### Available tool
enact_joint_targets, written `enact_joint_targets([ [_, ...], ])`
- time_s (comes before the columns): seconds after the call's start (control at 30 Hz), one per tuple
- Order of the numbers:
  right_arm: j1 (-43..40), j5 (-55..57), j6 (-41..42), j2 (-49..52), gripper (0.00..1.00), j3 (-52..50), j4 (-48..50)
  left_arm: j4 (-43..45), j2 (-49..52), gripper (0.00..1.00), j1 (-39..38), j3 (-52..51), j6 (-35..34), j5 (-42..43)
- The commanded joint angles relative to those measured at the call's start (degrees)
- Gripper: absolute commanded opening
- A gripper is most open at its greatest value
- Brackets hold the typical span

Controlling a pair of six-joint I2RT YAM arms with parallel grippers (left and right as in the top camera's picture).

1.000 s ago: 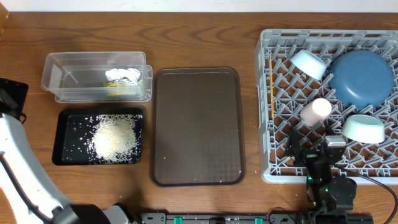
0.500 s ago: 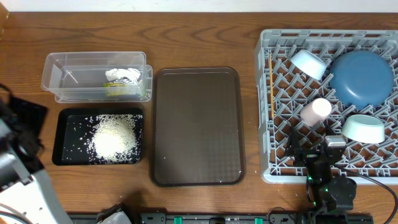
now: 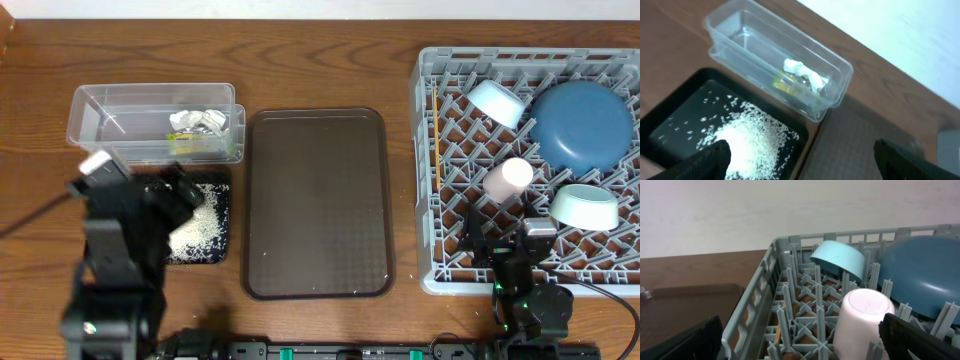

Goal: Sort waste into correct bins and load items into the dishwasher rack

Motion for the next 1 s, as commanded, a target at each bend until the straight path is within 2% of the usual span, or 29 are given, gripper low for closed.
enact_joint_targets([
  [0.0, -0.4, 0.6, -0.5, -0.3, 0.99, -0.1, -0.2, 4.3, -5.7, 0.94, -1.2, -9.0, 3.4, -0.1],
  [0.13, -0.4, 0.6, -0.5, -0.3, 0.99, -0.1, -0.2, 14.8, -12.1, 0.94, -1.2, -20.4, 13.2, 8.7],
  [0.2, -0.4, 0.6, -0.5, -0.3, 0.99, -0.1, -0.2, 21.1, -14.6, 0.94, -1.2, -25.8, 16.0, 12.0],
  [0.4, -0.4, 0.6, -0.5, -0.3, 0.99, -0.1, -0.2, 36.4, -23.5, 0.94, -1.2, -39.2, 15.9, 12.0],
  [0.57, -0.4, 0.6, -0.5, -0.3, 0.99, -0.1, -0.2, 45.9, -30.0, 0.94, -1.2, -46.9, 15.9, 10.1],
  [0.7, -0.4, 0.6, -0.5, -0.3, 0.99, -0.1, -0.2, 47.4, -34.8, 0.94, -1.2, -50.4, 15.9, 6.7],
  [0.97, -0.4, 0.6, -0.5, -0.3, 0.99, -0.1, -0.2, 48.6, -40.7, 0.94, -1.2, -53.2, 15.9, 5.4],
])
